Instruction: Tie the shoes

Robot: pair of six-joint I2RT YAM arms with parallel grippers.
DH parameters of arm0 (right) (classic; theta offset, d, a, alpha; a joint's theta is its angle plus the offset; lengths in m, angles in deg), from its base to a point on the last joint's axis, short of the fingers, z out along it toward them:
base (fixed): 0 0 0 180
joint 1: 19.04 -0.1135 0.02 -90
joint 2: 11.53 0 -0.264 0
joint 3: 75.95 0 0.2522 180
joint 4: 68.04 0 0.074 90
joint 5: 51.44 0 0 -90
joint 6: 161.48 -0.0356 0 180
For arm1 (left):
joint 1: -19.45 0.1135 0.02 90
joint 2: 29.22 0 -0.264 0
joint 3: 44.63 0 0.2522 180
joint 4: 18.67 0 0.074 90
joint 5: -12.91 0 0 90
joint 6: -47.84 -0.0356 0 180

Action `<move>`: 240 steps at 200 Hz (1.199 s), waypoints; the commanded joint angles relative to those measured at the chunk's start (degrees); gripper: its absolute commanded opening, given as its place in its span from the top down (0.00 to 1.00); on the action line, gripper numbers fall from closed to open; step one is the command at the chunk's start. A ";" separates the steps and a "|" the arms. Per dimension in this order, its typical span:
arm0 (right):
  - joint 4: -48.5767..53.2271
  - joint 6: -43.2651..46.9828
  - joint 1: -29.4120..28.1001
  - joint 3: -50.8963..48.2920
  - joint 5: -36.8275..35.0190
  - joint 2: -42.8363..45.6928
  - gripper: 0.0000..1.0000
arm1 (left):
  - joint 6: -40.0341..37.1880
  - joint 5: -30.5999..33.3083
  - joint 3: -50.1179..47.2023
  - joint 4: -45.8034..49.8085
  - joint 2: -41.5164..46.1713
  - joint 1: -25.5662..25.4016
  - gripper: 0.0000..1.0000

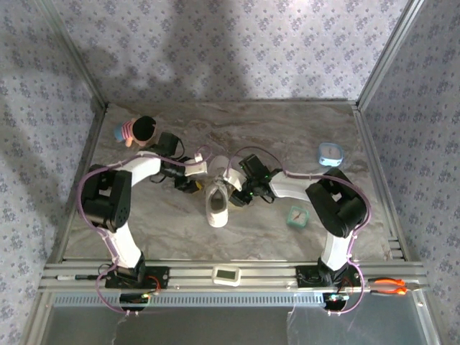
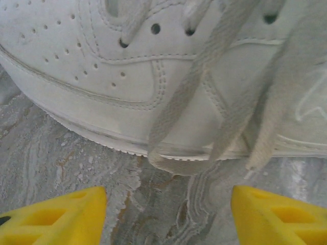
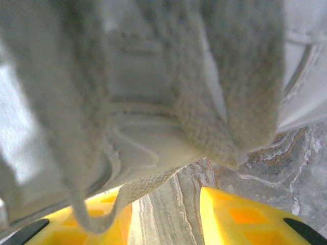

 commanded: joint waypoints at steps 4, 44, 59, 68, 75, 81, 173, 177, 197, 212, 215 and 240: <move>1.10 0.93 0.04 1.67 0.05 -1.42 0.63 | -2.76 -0.88 2.48 -0.50 -1.86 -0.73 0.35; 1.42 0.92 0.18 1.57 -0.80 -1.34 0.66 | -3.60 -1.21 4.18 -0.24 -4.42 -2.53 0.34; 1.81 0.93 0.20 1.50 -1.18 -1.02 0.68 | -3.77 -1.67 4.72 -0.32 -5.31 -3.22 0.33; 1.90 0.86 0.21 1.28 -1.49 -0.66 0.70 | -3.77 -1.75 5.19 -0.33 -5.86 -3.64 0.33; 1.96 0.69 0.15 1.04 -1.91 -0.31 0.73 | -3.94 -1.50 5.56 -0.03 -6.26 -3.99 0.34; 1.88 0.59 0.28 0.84 -2.15 0.04 0.75 | -4.16 -1.03 5.85 0.50 -6.60 -4.28 0.35; 3.33 -2.54 -0.07 -3.93 -13.29 10.52 1.00 | -2.02 0.13 3.78 2.31 2.29 -2.69 1.00; 3.54 -2.73 -0.06 -4.05 -13.42 10.96 1.00 | -1.94 0.29 3.64 2.30 2.82 -2.60 1.00; 5.25 -2.85 -0.55 -3.98 -14.58 12.41 1.00 | -1.49 1.12 3.25 2.38 5.02 -2.12 1.00; 7.35 -3.02 -0.91 -3.11 -15.58 12.99 1.00 | -1.19 1.57 3.07 2.53 6.32 -1.86 1.00; 7.75 -3.09 -0.96 -2.96 -15.76 13.04 1.00 | -1.14 1.66 3.00 2.56 6.55 -1.79 1.00; 11.47 -5.12 -1.10 -1.06 -17.35 13.52 1.00 | -0.53 2.71 2.79 3.10 7.67 -1.59 1.00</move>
